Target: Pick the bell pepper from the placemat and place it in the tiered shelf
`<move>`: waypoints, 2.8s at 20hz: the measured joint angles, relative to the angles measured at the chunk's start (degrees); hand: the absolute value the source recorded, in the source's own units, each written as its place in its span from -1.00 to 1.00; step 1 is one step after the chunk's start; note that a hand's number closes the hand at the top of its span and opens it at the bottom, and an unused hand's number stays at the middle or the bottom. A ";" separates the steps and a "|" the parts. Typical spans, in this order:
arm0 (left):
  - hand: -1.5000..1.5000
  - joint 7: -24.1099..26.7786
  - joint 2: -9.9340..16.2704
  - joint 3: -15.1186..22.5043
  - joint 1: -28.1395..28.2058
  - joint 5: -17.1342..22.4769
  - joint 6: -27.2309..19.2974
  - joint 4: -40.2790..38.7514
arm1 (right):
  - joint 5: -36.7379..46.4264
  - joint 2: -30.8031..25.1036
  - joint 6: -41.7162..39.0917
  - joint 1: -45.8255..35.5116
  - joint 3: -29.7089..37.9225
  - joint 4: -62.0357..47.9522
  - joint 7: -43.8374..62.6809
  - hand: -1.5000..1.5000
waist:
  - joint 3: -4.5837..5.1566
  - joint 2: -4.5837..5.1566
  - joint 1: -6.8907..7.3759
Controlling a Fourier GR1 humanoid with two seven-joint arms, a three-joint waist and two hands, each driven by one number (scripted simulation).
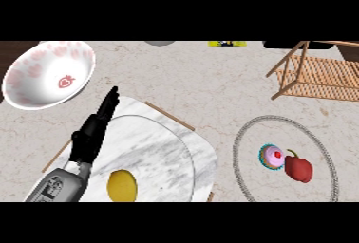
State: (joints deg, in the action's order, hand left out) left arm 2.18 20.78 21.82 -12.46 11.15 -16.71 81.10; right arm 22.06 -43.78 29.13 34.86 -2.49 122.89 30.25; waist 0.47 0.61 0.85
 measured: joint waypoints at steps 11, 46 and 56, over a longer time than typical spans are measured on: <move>0.00 -2.13 -0.79 -1.36 -1.64 -0.89 1.49 0.08 | 17.00 -0.22 -17.28 -14.54 -11.94 8.13 30.80 -1.00 | -0.30 -0.30 0.42; 0.00 -2.90 -6.05 -8.10 1.47 -7.56 6.48 1.00 | 42.32 30.08 -32.16 -27.37 -15.59 -7.87 29.87 -1.00 | -0.47 -0.63 -0.93; 0.00 -3.84 -8.08 -11.39 0.99 -10.12 9.04 0.72 | 44.07 33.20 -33.85 -29.11 -11.02 -13.27 27.72 -1.00 | -0.47 -0.63 -0.93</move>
State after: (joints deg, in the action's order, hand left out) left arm -1.66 12.70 10.43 -11.46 1.03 -7.67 81.82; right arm 66.13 -10.57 -4.72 5.74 -13.52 109.63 57.96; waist 0.00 -0.02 -0.09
